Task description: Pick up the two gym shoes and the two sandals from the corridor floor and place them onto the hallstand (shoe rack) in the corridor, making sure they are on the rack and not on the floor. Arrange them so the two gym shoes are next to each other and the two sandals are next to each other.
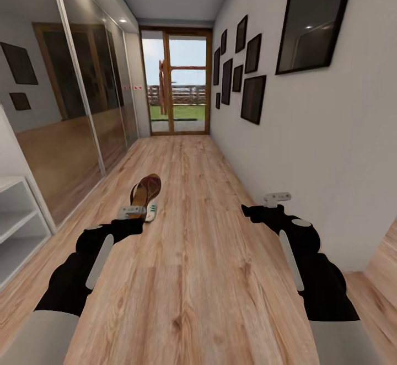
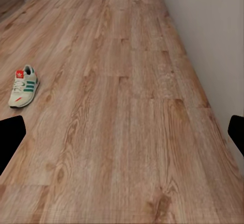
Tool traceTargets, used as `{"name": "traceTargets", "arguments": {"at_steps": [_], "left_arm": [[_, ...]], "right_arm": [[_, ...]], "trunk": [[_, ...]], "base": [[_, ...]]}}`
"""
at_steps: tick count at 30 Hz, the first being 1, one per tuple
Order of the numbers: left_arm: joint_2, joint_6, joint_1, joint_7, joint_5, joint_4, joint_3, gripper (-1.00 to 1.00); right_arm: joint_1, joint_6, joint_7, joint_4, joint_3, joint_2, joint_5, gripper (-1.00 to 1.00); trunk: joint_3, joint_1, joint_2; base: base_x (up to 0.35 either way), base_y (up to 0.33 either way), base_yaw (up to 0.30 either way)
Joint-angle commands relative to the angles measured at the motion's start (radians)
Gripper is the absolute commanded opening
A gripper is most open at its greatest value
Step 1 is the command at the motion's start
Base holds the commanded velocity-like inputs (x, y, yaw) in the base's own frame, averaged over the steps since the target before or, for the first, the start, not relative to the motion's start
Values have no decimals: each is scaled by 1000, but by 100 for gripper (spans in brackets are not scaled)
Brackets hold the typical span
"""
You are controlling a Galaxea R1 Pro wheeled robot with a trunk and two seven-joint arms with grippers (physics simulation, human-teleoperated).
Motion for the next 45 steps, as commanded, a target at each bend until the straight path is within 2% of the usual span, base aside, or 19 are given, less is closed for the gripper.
{"name": "traceTargets", "arguments": {"at_steps": [1,16,45], "left_arm": [[1,4,-1,-1,2,-1,-1,-100],[1,4,-1,-1,2,0,-1,-100],[1,4,-1,-1,3,1,-1,-100]], "right_arm": [[-1,5,4,-1,-1,0,1,100],[-1,5,4,-1,-1,0,1,100],[-1,5,4,-1,-1,0,1,100]], "trunk": [[-1,0,0],[-1,0,0],[-1,0,0]], "base": [[349,0,0],[349,0,86],[349,0,2]]}}
